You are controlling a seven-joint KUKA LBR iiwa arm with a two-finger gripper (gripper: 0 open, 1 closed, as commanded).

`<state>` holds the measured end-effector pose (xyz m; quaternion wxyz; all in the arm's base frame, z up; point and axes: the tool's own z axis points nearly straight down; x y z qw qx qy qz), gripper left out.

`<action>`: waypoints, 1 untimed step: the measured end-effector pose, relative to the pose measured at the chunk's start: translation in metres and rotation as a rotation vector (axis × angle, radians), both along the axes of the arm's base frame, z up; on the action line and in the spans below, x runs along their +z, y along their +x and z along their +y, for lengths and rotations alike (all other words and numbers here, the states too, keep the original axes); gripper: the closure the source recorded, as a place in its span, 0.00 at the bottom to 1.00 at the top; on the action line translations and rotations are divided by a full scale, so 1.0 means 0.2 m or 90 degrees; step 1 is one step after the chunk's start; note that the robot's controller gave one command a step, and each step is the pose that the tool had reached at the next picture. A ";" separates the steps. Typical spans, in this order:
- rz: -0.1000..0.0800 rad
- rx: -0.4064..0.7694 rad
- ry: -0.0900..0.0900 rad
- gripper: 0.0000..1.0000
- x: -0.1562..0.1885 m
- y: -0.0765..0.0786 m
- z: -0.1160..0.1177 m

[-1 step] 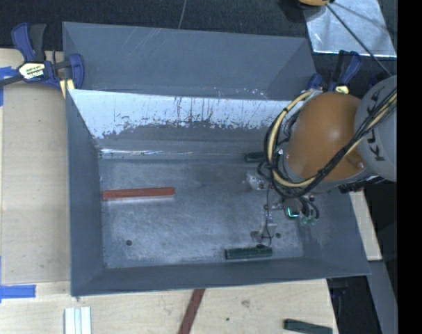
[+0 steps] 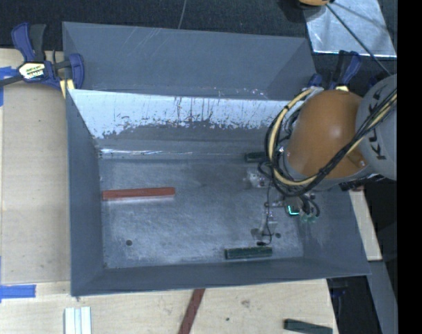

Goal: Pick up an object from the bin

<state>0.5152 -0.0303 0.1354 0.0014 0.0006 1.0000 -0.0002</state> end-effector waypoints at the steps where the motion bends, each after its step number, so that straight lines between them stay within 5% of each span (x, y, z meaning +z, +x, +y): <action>1: 0.000 0.009 0.000 0.00 -0.03 -0.09 -0.05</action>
Offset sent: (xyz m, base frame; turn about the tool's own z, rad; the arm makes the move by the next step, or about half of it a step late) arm -0.0332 -0.0542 -0.0488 -0.1338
